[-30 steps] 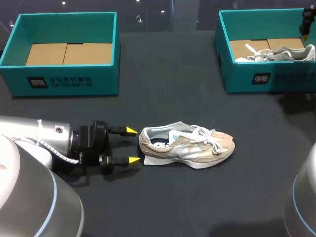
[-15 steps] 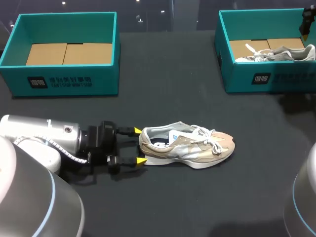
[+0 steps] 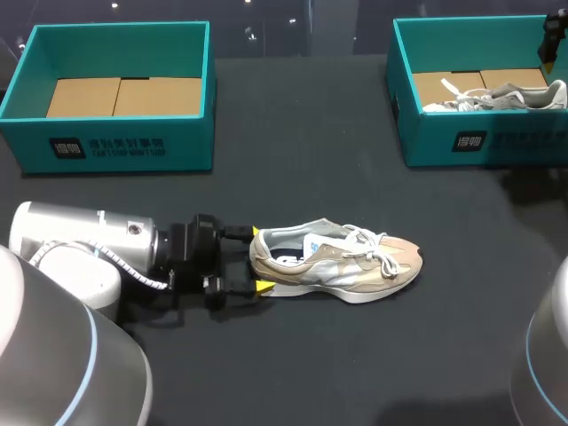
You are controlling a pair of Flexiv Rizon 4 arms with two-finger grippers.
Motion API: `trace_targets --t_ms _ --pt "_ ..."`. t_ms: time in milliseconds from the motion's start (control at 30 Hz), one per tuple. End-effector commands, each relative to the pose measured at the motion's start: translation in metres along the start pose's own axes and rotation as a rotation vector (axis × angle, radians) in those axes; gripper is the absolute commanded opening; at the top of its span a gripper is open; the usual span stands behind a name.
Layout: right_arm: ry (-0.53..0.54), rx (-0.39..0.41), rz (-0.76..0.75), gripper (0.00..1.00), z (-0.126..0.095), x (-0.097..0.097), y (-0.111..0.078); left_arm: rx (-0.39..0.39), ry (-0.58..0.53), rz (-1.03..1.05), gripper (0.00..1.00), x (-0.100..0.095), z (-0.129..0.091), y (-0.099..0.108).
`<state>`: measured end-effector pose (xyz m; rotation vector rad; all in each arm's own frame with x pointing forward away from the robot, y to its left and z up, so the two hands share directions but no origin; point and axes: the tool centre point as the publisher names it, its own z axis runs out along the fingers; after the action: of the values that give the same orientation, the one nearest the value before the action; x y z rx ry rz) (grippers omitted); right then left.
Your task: Take the shoe out of the shoebox, open the shoe tongue, remove and reinsert the insole, then place the shoe into the shoebox
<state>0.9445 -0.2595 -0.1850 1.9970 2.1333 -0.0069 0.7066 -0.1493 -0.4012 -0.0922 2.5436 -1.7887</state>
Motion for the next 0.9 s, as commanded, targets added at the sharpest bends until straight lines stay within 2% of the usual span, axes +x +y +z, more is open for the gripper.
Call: trace_targets --t_ms 33,900 --pt "0.0 0.0 0.0 1.0 0.0 0.0 0.0 -0.001 0.009 -0.003 1.0 -0.001 0.009 0.002" --pt "0.0 0.0 0.0 1.0 0.0 0.0 0.0 0.023 0.047 -0.028 1.0 -0.005 0.035 0.001"
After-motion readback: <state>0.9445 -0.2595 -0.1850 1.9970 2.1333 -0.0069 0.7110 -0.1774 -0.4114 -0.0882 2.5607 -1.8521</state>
